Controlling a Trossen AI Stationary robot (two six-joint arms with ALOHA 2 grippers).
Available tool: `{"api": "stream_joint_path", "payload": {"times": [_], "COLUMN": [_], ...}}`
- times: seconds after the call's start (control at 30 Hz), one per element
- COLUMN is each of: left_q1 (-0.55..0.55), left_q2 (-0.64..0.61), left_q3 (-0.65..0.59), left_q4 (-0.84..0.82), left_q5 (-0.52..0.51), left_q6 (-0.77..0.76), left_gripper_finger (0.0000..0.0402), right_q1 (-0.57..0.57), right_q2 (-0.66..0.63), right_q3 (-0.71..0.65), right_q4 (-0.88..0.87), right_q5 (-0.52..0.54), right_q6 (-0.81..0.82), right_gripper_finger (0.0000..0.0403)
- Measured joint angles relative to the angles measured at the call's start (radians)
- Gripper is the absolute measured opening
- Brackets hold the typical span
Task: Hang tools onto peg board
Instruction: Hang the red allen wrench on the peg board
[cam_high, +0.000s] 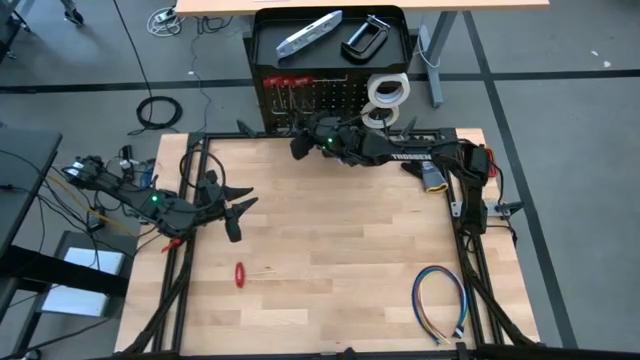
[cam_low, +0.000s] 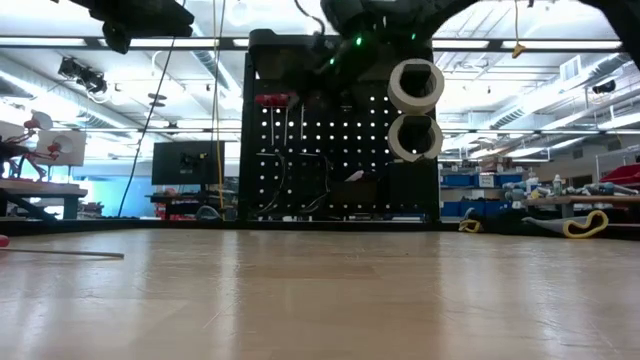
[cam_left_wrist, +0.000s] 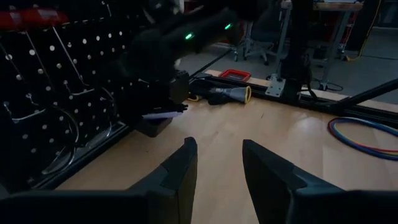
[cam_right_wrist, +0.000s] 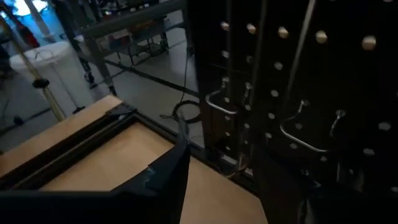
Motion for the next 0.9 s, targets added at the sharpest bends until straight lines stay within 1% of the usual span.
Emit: {"api": "stream_joint_path", "payload": {"times": [0.1,0.17,0.3,0.43,0.57,0.63,0.7,0.73,0.8,0.83,0.9], "left_q1": [0.0,0.0,0.0,0.0,0.0,0.0,0.0,0.0,0.0,0.0,-0.002], "left_q2": [-0.001,-0.001,0.0,0.002,0.003,0.007,0.022,0.031,0.056,0.072,0.105], "left_q3": [0.0,0.0,0.0,0.0,0.0,0.0,0.0,0.0,0.0,0.0,0.0], "left_q4": [-0.003,-0.005,-0.007,-0.007,0.001,0.03,0.072,0.096,0.151,0.178,0.215], "left_q5": [0.006,0.035,0.101,0.142,0.161,0.16,0.159,0.159,0.159,0.158,0.161], "left_q6": [-0.003,0.038,0.091,0.099,0.101,0.124,0.15,0.161,0.194,0.207,0.231], "left_gripper_finger": [0.0133,0.0133,0.0133,0.0133,0.0133,0.0133,0.0133,0.0133,0.0133,0.0133,0.0133], "right_q1": [0.046,0.091,0.218,0.362,0.49,0.54,0.582,0.601,0.63,0.643,0.661], "right_q2": [-0.029,-0.042,-0.043,-0.042,-0.039,-0.037,-0.008,0.007,0.067,0.093,0.174], "right_q3": [0.0,0.0,-0.007,-0.071,-0.188,-0.255,-0.31,-0.335,-0.342,-0.342,-0.305], "right_q4": [-0.037,-0.057,-0.075,-0.034,0.118,0.225,0.348,0.379,0.481,0.506,0.586], "right_q5": [0.009,0.004,-0.048,-0.054,-0.074,-0.101,-0.105,-0.104,-0.104,-0.103,-0.107], "right_q6": [-0.053,-0.111,-0.238,-0.307,-0.309,-0.31,-0.31,-0.313,-0.322,-0.331,-0.335], "right_gripper_finger": [0.0179,0.0179,0.0179,0.0176,0.0177,0.0177,0.0176,0.0175,0.0174,0.0174,0.0174]}}
